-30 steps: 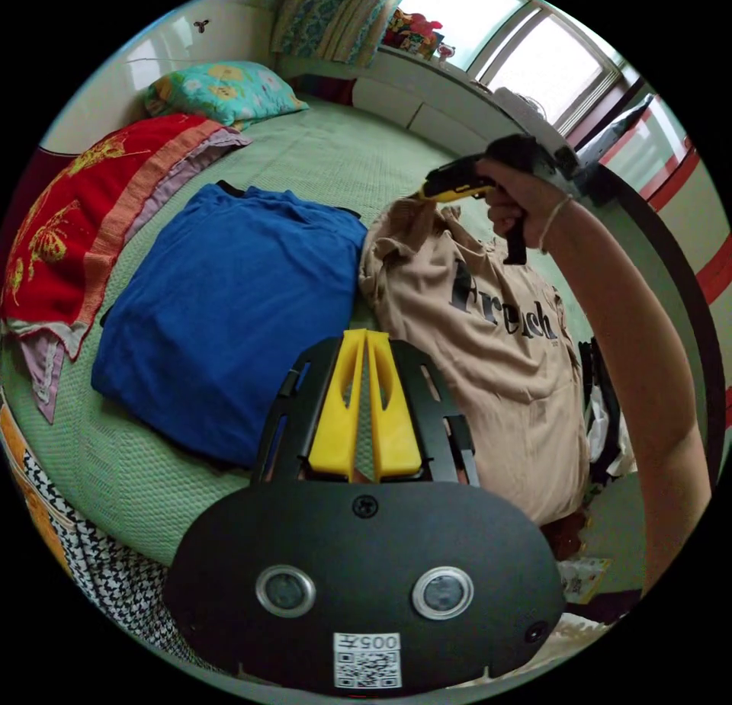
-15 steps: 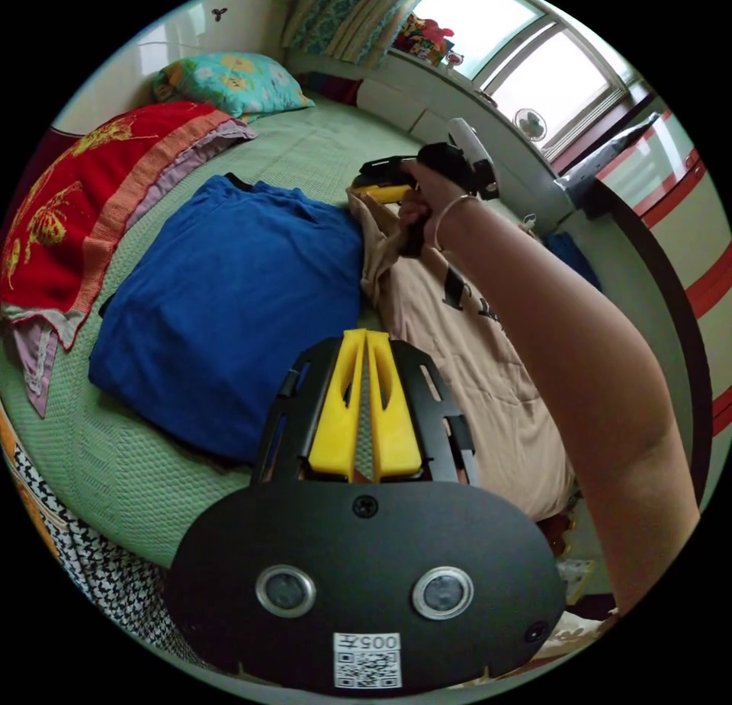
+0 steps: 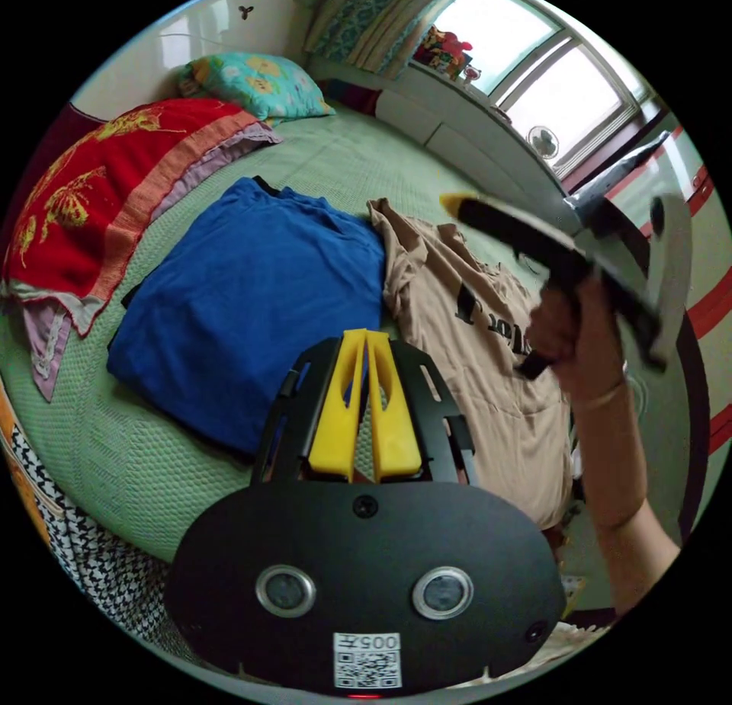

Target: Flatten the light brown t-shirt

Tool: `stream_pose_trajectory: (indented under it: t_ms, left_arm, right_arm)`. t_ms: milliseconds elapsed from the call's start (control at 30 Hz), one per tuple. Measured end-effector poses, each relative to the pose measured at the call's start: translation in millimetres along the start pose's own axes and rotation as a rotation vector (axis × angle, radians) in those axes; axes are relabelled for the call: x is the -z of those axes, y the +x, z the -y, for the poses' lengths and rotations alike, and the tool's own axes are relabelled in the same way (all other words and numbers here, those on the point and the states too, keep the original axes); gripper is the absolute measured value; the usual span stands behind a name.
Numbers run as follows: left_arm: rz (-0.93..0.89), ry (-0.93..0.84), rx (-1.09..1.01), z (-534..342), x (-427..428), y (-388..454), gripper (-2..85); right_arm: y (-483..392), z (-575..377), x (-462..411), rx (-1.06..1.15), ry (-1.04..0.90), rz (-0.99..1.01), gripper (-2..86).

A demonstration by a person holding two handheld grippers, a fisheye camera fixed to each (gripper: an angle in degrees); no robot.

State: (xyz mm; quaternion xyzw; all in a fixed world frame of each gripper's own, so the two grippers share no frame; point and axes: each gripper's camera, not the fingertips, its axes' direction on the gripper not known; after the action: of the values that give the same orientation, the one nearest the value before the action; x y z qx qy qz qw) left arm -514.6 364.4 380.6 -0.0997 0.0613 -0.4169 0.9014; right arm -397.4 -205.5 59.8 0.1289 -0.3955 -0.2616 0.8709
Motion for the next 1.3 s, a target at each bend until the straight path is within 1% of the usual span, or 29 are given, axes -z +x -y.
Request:
stream_pose_trajectory:
  t_ms: [133, 200, 233, 267, 367, 433, 500, 533, 567, 633, 700, 800, 867, 933, 1000, 1033, 1067, 1100, 1133, 1200, 1300]
  left_arm:
    - [0.021, -0.004, -0.002, -5, 6, 6, -0.7]
    - [0.031, -0.003, -0.012, -7, 9, 11, -0.7]
    - [0.037, -0.004, -0.015, -9, 10, 13, -0.7]
    - [0.042, -0.005, -0.015, -10, 12, 16, -0.7]
    - [0.031, -0.005, -0.005, -12, 15, 22, -0.7]
    - [0.027, -0.006, 0.001, -14, 16, 27, -0.7]
    - [0.048, 0.003, 0.007, -18, 20, 33, -0.6]
    - [0.09, 0.001, 0.013, -20, 24, 37, -0.6]
    - [0.138, 0.002, 0.015, -23, 27, 41, -0.6]
    - [0.153, 0.012, 0.01, -27, 32, 47, -0.6]
    - [0.165, 0.015, 0.019, -32, 37, 52, -0.6]
    - [0.167, 0.023, 0.02, -40, 44, 65, -0.6]
    - [0.134, 0.021, 0.007, -47, 47, 80, -0.7]
    - [0.103, 0.017, -0.015, -54, 46, 97, -0.6]
    - [0.093, -0.002, -0.046, -62, 43, 119, -0.6]
    - [0.086, -0.017, -0.069, -69, 41, 136, -0.6]
    - [0.075, -0.031, -0.089, -77, 38, 152, -0.6]
    - [0.068, -0.037, -0.095, -81, 37, 159, -0.6]
    - [0.054, -0.053, -0.109, -89, 34, 175, -0.6]
    - [0.063, -0.09, -0.128, -100, 27, 194, -0.6]
    - [0.148, -0.165, -0.128, -113, 14, 215, -0.6]
  right_arm:
    - [-31, -31, -26, 0.009, -0.118, -0.087, 7.6]
    - [-35, -38, -43, -0.007, -0.193, -0.05, 2.0]
    - [-36, -38, -44, -0.005, -0.208, -0.043, 1.4]
    - [-37, -36, -41, -0.027, -0.204, -0.044, 0.1]
    - [-41, -26, -12, -0.081, -0.091, 0.02, -0.8]
    - [-48, -19, -6, -0.087, -0.081, 0.065, -0.9]
    - [-58, -15, -13, -0.097, -0.115, 0.079, -0.6]
    - [-60, -15, -19, -0.1, -0.139, 0.09, -0.2]
    - [-62, -15, -32, -0.11, -0.207, 0.107, 0.6]
    - [-60, -15, -32, -0.117, -0.197, 0.106, 1.1]
    - [-50, -12, -11, -0.16, -0.203, 0.184, 4.7]
    - [-34, -22, 40, -0.202, -0.123, 0.235, 8.0]
    - [-20, -36, 73, -0.239, -0.099, 0.24, 8.9]
    - [-3, -57, 108, -0.295, -0.056, 0.182, 9.1]
    - [26, -92, 152, -0.383, -0.021, 0.026, 8.4]
    - [35, -102, 162, -0.412, -0.021, -0.023, 8.0]
    - [52, -123, 176, -0.473, -0.04, -0.122, 6.7]
    - [69, -143, 186, -0.533, -0.079, -0.224, 5.0]
    - [78, -153, 190, -0.564, -0.107, -0.27, 4.1]
    - [116, -180, 197, -0.668, -0.262, -0.366, 0.8]
    - [151, -194, 198, -0.641, -0.356, -0.421, -0.7]
